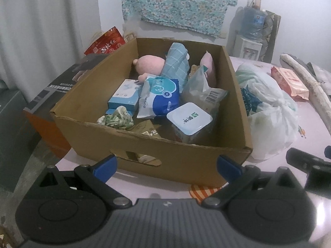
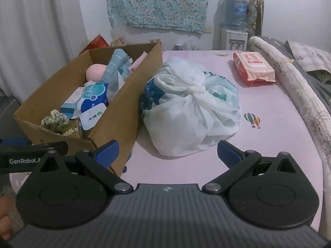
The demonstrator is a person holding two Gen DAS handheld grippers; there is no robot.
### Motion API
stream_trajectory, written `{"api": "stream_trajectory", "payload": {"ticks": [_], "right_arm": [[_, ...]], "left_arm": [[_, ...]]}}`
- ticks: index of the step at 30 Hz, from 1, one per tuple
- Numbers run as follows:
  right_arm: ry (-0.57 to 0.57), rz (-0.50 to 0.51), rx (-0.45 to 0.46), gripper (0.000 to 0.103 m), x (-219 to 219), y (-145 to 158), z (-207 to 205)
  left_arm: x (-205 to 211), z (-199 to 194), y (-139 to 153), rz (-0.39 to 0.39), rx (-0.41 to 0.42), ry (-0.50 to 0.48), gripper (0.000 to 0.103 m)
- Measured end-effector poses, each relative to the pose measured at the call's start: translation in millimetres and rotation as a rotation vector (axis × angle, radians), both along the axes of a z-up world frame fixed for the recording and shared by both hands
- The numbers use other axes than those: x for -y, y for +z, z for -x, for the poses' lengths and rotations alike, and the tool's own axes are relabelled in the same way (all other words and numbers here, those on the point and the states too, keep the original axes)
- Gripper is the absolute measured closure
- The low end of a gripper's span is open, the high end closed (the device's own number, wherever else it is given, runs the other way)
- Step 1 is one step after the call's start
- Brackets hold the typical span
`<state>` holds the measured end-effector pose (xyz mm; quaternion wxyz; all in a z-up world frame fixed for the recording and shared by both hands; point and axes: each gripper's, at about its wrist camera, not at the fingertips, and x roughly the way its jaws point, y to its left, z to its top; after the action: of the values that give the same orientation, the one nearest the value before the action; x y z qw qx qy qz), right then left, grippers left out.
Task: Organize soft objects
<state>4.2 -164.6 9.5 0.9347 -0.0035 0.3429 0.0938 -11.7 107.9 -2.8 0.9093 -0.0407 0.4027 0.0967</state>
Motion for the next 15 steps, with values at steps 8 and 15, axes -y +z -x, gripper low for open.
{"api": "stream_trajectory", "payload": {"ticks": [8,15], "right_arm": [[0.006,0.01,-0.017,0.001,-3.0,-5.2,-2.3],[0.009,0.015,-0.014,0.001,-4.3,-5.4,-2.7]], "left_arm": [[-0.7,1.1,1.8,-0.008,0.004,-0.002,0.0],[0.6,2.2,3.9,-0.019,0.013,-0.005,0.0]]}}
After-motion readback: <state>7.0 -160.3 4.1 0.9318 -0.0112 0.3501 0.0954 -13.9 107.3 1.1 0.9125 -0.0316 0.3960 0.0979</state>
